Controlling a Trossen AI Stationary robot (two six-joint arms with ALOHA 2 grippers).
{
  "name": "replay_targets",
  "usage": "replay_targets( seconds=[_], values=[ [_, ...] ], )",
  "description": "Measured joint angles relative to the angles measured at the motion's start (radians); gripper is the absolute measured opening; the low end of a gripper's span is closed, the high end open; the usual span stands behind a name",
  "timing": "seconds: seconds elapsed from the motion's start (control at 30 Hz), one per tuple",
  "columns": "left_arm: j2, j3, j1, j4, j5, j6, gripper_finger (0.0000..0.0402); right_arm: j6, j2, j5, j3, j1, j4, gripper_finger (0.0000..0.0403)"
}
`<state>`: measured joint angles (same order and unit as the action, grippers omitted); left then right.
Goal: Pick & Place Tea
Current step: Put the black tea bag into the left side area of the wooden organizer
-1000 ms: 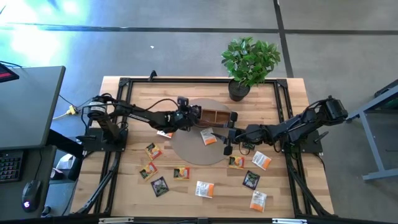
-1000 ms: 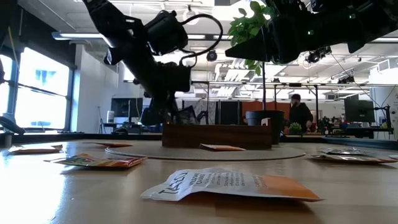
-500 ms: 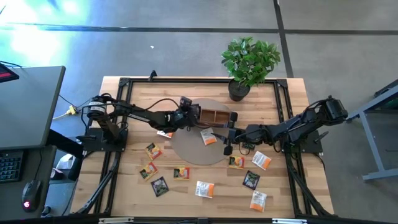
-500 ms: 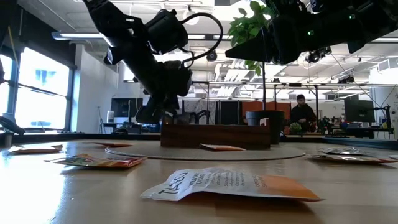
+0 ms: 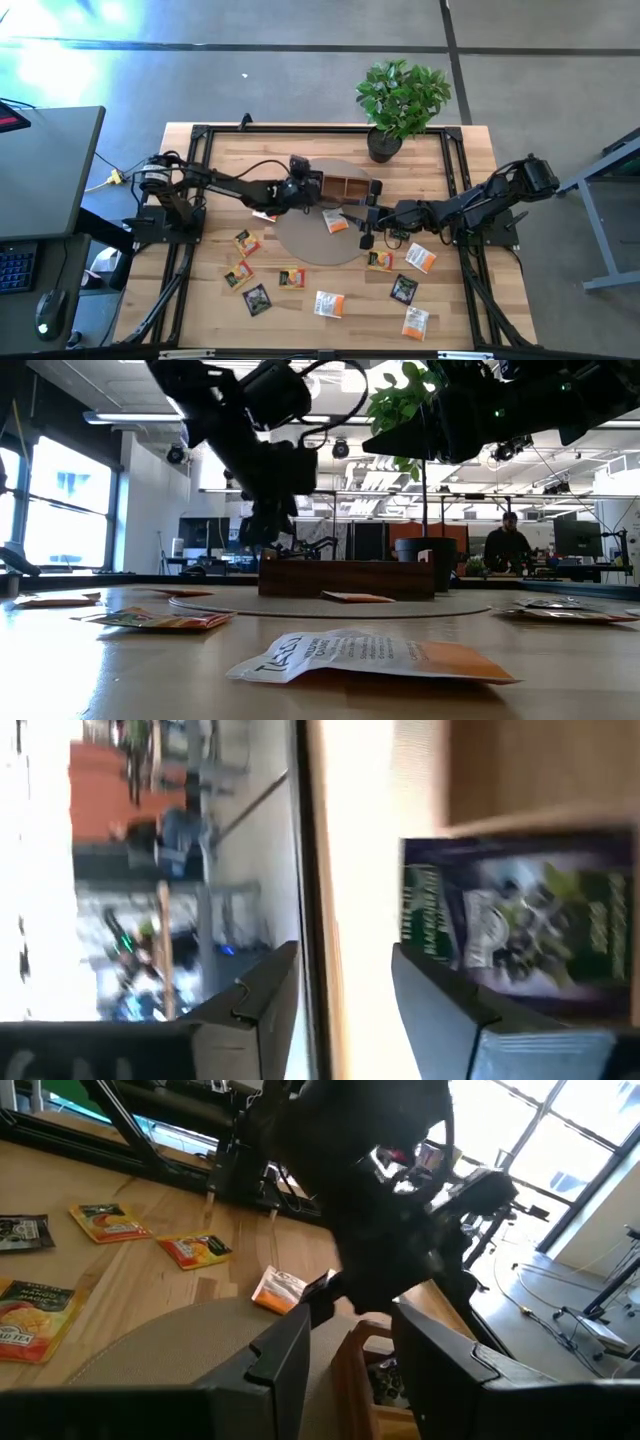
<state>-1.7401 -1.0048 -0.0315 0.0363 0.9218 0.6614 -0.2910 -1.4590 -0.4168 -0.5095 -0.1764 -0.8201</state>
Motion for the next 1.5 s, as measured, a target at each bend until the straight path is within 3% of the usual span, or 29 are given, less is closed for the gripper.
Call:
replay_targets(
  seconds=[0.13, 0.23, 0.43, 0.6, 0.73, 0.93, 1.07, 1.2, 1.33, 1.5],
  values=[
    [0.005, -0.092, 0.0, 0.214, 0.036, -0.196, 0.0168, 0.002, 0.0, -0.028, 0.0, 0.0, 0.018, 0.014],
    [0.005, -0.179, 0.0, 0.465, 0.026, -0.35, 0.0168, 0.038, 0.016, -0.062, 0.0, 0.0, 0.077, 0.014],
    [0.005, -0.315, 0.0, 0.97, -0.024, -0.64, 0.0168, 0.171, 0.121, -0.087, 0.0, -0.001, 0.347, 0.014],
    [0.068, -0.327, 0.0, 1.311, 0.015, -0.884, 0.0168, 0.357, 0.233, -0.068, 0.0, -0.001, 0.622, 0.014],
    [0.143, -0.3, 0.0, 1.527, 0.015, -1.097, 0.0168, 0.479, 0.28, -0.129, 0.0, -0.001, 0.8, 0.014],
    [0.363, -0.171, 0.0, 1.513, -0.016, -1.171, 0.0168, 0.593, 0.285, -0.092, 0.0, -0.001, 0.938, 0.014],
    [0.517, -0.044, -0.001, 1.471, -0.076, -1.241, 0.0168, 0.664, 0.285, 0.038, 0.0, 0.004, 1.051, 0.014],
    [0.682, 0.119, -0.001, 1.299, -0.192, -1.238, 0.0168, 0.745, 0.285, 0.203, 0.0, 0.017, 1.166, 0.014],
    [0.764, 0.159, -0.001, 1.115, -0.364, -1.042, 0.0168, 0.763, 0.283, 0.242, 0.0, 0.022, 1.292, 0.014],
    [0.782, 0.157, -0.002, 0.919, -0.376, -0.938, 0.0168, 0.78, 0.28, 0.232, 0.0, 0.066, 1.398, 0.014]
  ],
)
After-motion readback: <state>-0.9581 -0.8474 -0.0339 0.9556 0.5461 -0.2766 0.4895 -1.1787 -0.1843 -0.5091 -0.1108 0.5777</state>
